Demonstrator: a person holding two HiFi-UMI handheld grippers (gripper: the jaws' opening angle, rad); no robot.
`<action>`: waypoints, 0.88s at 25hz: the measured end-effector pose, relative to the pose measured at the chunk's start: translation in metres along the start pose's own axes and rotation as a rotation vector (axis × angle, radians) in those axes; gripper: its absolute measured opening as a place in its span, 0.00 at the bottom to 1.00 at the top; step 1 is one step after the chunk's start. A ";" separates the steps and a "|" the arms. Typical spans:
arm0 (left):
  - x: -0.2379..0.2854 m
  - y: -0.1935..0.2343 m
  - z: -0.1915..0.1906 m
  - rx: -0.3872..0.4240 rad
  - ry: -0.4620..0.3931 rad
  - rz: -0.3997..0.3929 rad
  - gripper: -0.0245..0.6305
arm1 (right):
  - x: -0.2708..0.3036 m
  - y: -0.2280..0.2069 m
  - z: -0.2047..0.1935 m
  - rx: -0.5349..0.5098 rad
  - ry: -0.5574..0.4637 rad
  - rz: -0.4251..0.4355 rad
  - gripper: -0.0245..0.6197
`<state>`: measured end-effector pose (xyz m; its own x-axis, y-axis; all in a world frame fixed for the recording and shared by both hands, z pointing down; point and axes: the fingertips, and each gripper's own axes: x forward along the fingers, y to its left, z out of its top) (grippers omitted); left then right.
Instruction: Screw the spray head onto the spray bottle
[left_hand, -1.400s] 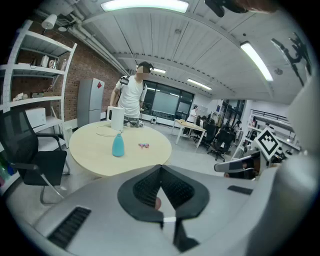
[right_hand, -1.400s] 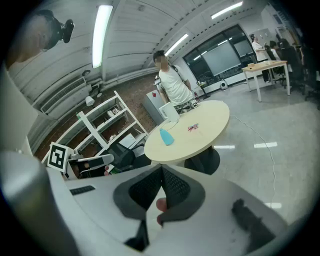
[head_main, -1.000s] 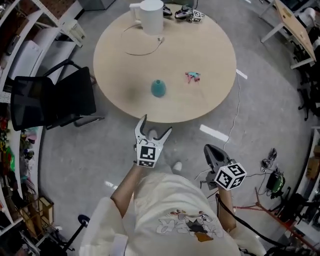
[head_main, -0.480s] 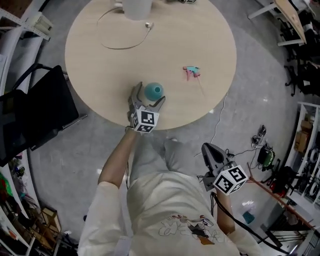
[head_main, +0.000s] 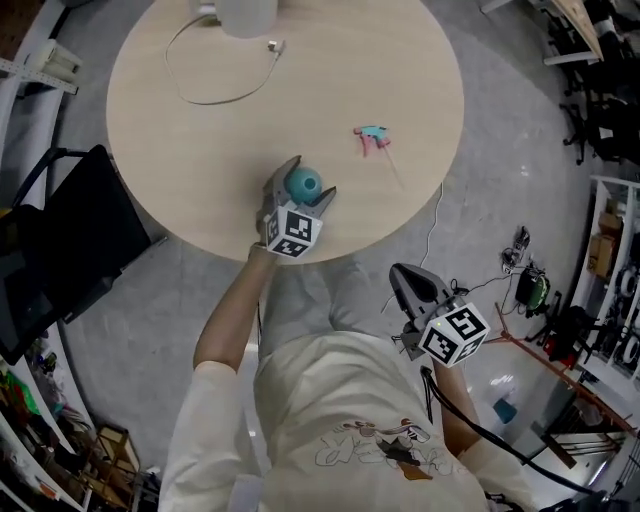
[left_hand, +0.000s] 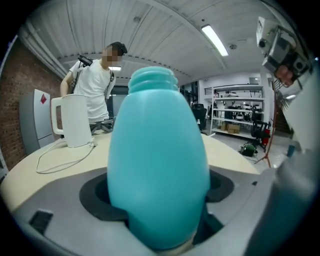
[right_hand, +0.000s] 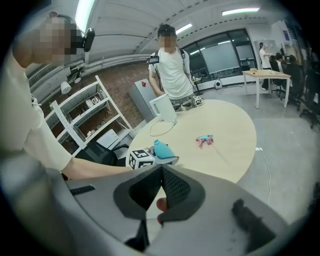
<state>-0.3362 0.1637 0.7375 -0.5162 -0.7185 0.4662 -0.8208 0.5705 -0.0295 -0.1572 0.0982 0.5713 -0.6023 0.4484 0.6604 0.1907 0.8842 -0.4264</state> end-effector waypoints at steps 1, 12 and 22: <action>-0.003 -0.002 0.004 -0.004 0.010 -0.001 0.70 | 0.006 -0.010 0.007 -0.006 -0.005 -0.008 0.05; -0.035 -0.020 0.066 0.044 0.017 0.035 0.70 | 0.122 -0.142 0.088 -0.151 0.197 -0.067 0.06; -0.024 -0.015 0.078 0.031 0.050 0.035 0.70 | 0.206 -0.216 0.086 -0.321 0.545 -0.156 0.31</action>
<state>-0.3304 0.1412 0.6576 -0.5322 -0.6771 0.5082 -0.8102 0.5815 -0.0737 -0.3895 -0.0119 0.7464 -0.1785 0.2394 0.9544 0.4060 0.9015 -0.1501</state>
